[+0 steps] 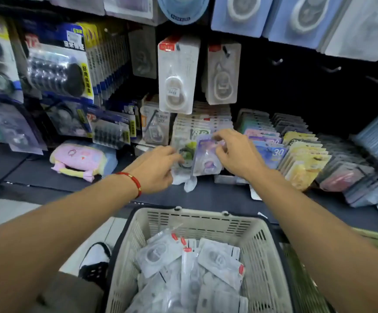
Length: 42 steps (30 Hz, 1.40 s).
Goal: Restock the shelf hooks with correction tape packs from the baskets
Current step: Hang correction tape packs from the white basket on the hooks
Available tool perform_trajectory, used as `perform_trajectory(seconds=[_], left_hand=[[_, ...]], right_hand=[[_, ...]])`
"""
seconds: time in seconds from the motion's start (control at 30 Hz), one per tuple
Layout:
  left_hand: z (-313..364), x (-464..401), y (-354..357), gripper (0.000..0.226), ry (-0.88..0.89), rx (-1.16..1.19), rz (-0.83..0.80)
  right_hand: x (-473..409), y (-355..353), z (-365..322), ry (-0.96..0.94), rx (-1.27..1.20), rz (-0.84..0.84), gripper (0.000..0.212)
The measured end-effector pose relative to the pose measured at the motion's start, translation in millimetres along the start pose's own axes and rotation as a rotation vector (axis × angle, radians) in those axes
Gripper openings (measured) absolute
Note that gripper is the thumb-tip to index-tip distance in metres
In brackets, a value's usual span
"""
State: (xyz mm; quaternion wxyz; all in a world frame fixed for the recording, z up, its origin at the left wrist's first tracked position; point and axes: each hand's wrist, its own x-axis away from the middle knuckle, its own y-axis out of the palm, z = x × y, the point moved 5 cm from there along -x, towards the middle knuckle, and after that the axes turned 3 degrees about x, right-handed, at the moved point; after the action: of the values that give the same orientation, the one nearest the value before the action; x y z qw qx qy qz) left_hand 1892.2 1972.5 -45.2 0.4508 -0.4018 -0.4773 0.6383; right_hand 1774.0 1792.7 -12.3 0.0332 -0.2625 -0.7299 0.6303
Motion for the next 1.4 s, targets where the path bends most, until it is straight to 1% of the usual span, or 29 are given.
perform_trajectory(seconds=[0.03,0.1,0.13,0.17,0.2,0.27,0.33,0.47,0.53,0.63,0.67,0.73,0.77,0.83,0.93,0.97,1.03,1.07,1.13,1.2,1.3,1.33,1.4], left_hand=[[0,11,14,0.049,0.002,-0.012,-0.124],[-1,37,45,0.048,-0.019,-0.068,-0.381],[-2,51,61,0.048,-0.036,-0.102,-0.489],[-4,64,77,0.048,-0.059,-0.124,-0.561],[-4,77,92,0.048,-0.087,-0.123,-0.596],[-4,106,120,0.048,-0.157,-0.069,-0.592],[-2,138,150,0.05,-0.216,-0.01,-0.569],[8,184,202,0.055,-0.292,0.08,-0.603],[10,187,215,0.06,-0.328,0.135,-0.567],[7,177,227,0.067,-0.409,0.181,-0.506],[4,174,232,0.069,-0.439,0.19,-0.501],[-1,167,241,0.071,-0.471,0.178,-0.506],[-4,164,247,0.071,-0.474,0.166,-0.519],[-6,158,257,0.068,-0.484,0.151,-0.535],[-9,146,268,0.049,-0.532,0.165,-0.495],[-9,143,270,0.044,-0.548,0.175,-0.475],[-7,139,277,0.043,-0.573,0.192,-0.459],[-6,139,281,0.042,-0.588,0.199,-0.462],[-1,139,289,0.036,-0.649,0.24,-0.458],[4,140,294,0.038,-0.732,0.313,-0.428],[10,142,297,0.057,-0.851,0.438,-0.361],[11,142,300,0.058,-0.87,0.462,-0.339],[9,142,302,0.05,-0.932,0.515,-0.268]], right_hand=[[20,12,2,0.015,-0.025,-0.095,0.029],[60,46,4,0.025,-0.032,-0.356,0.026],[82,65,2,0.013,-0.013,-0.491,0.026],[103,85,0,-0.004,0.017,-0.614,0.026],[124,105,-2,-0.023,0.048,-0.722,0.027],[161,146,-7,-0.05,0.07,-0.898,0.033],[191,184,-13,-0.04,0.026,-0.993,0.042],[229,238,-21,0.098,-0.122,-0.988,0.053],[244,254,-17,0.206,-0.121,-0.92,0.066],[259,260,8,0.467,-0.038,-0.734,0.08],[266,262,18,0.542,-0.032,-0.702,0.082],[277,266,37,0.613,-0.06,-0.717,0.083],[281,268,44,0.617,-0.09,-0.733,0.083],[282,269,54,0.611,-0.128,-0.702,0.083],[282,273,63,0.647,-0.181,-0.666,0.089],[282,275,66,0.679,-0.209,-0.669,0.091],[284,279,75,0.768,-0.263,-0.67,0.093],[284,281,79,0.789,-0.268,-0.671,0.092],[282,280,83,0.769,-0.223,-0.677,0.086],[280,276,83,0.73,-0.16,-0.664,0.081],[277,269,80,0.672,-0.123,-0.633,0.073],[276,267,79,0.658,-0.135,-0.632,0.073],[275,263,74,0.624,-0.148,-0.649,0.076]])
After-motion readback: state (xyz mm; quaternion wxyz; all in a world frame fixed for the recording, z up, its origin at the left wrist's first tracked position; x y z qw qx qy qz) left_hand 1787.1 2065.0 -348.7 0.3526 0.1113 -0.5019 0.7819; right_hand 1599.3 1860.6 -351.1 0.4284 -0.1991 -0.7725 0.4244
